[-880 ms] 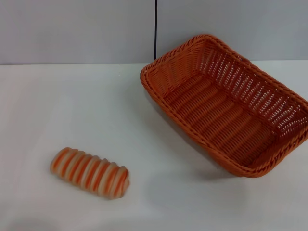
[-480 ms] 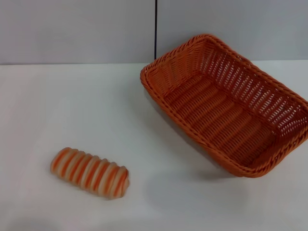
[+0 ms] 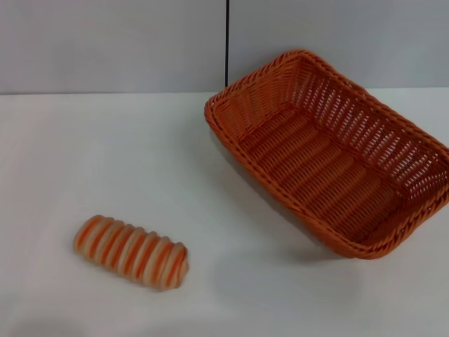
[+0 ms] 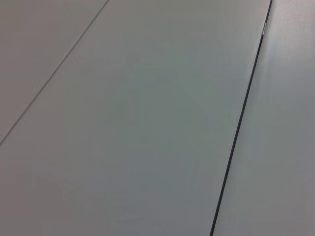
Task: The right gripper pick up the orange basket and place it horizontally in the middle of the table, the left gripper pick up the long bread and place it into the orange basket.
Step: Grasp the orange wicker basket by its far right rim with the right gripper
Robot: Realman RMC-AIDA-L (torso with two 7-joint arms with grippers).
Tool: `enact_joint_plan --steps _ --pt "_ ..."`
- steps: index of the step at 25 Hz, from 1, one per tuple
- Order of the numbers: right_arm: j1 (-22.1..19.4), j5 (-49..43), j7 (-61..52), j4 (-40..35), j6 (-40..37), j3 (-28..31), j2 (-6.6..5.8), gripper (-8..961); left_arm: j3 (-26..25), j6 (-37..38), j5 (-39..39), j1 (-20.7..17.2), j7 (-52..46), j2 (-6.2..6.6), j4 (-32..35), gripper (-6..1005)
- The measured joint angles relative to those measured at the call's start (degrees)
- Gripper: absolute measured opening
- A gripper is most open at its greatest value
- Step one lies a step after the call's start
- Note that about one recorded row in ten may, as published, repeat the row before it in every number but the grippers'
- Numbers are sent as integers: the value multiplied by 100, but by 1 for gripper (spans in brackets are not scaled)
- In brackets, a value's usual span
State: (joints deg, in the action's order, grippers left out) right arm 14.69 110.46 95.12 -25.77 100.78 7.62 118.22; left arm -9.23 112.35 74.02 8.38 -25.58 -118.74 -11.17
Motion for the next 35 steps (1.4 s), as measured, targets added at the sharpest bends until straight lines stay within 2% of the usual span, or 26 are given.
enact_joint_plan --steps 2,4,5,6,7,9,12,17,22,25,29,32,35 --pt "-19 0 -282 -573 -23 -475 -71 451 9 -16 7 26 0 0 1 838" --pt "-67 0 -580 -1154 -46 -995 -203 451 12 -21 6 31 0 0 1 838" --pt "-96 -8 -765 -1399 -47 -1218 -286 451 16 -27 8 39 0 0 1 838" --pt "-134 -74 -1164 -1804 -48 -1551 -469 451 20 -28 8 49 0 0 1 838" --pt "-134 -74 -1164 -1804 -48 -1551 -469 451 28 -29 9 56 1 0 1 838" --pt "-129 -299 -1735 -2253 -48 -1845 -707 451 41 -29 8 68 0 3 0 837" --pt "-11 -852 -2570 -2927 -41 -2053 -983 452 44 -30 8 73 1 8 0 837" --pt "250 -1894 -3638 -4113 21 -2286 -1323 452 51 -25 8 76 1 9 -9 837" --pt "460 -2435 -4484 -4755 120 -2979 -1745 452 68 -16 11 77 1 9 -8 837" --pt "550 -2705 -4656 -5099 219 -3346 -1861 452 90 -17 12 76 1 9 -8 836" --pt "769 -3463 -4706 -5234 432 -3725 -1897 453 122 -17 16 26 1 4 -61 836" --pt "1013 -4166 -4569 -5080 520 -3998 -1865 453 123 -17 18 15 1 5 -72 836" --pt "1271 -4684 -4310 -4714 514 -4077 -1776 453 123 -27 22 28 1 6 -72 836"
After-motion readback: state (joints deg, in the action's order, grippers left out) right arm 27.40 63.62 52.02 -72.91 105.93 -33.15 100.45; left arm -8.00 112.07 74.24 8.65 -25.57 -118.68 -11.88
